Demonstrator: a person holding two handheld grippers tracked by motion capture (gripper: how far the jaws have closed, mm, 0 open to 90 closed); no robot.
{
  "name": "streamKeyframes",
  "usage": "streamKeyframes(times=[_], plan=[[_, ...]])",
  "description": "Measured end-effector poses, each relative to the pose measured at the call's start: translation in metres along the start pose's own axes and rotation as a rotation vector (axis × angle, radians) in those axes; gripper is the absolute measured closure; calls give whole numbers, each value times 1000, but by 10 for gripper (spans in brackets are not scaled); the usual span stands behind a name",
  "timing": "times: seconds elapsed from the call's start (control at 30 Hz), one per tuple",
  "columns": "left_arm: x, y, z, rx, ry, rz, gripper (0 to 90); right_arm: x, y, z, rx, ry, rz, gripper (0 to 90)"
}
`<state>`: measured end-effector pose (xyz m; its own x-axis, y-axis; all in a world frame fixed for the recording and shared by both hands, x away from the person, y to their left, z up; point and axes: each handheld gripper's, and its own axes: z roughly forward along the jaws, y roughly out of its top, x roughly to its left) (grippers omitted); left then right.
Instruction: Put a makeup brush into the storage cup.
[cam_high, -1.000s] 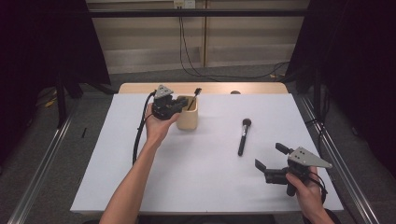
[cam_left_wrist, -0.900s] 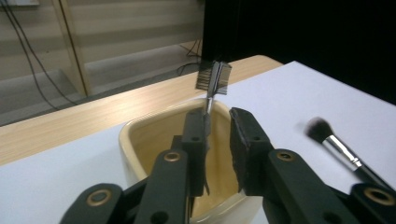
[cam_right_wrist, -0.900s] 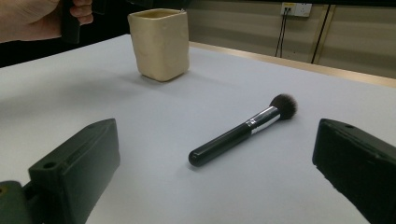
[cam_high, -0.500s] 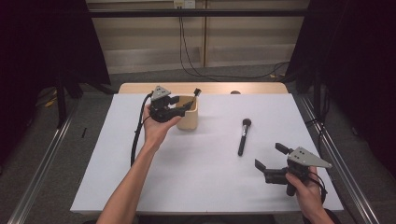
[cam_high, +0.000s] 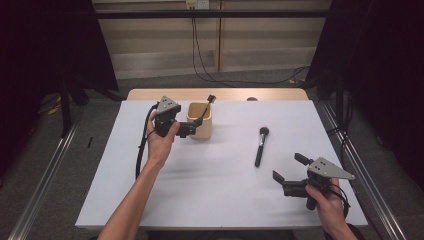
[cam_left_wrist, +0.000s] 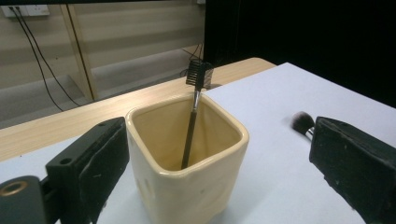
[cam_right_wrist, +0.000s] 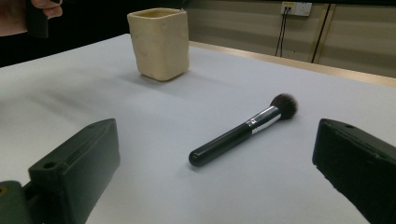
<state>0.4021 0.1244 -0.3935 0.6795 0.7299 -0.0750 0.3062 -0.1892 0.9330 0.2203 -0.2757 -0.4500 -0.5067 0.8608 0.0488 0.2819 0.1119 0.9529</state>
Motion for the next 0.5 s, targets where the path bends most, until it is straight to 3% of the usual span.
streamKeyframes(times=[0.1, 0.2, 0.3, 0.5], plan=[[-3, -3, -4, 24, 33, 29, 48, 0, 0, 0, 0, 0, 0, 3], [-5, -7, -10, 23, 31, 35, 43, 0, 0, 0, -3, 1, 2, 3], [-5, -10, -17, -18, 38, 40, 38, 0, 0, 0, -3, 0, 2, 3], [-4, -14, -31, -33, 43, 32, 38, 0, 0, 0, -3, -5, 7, 3]])
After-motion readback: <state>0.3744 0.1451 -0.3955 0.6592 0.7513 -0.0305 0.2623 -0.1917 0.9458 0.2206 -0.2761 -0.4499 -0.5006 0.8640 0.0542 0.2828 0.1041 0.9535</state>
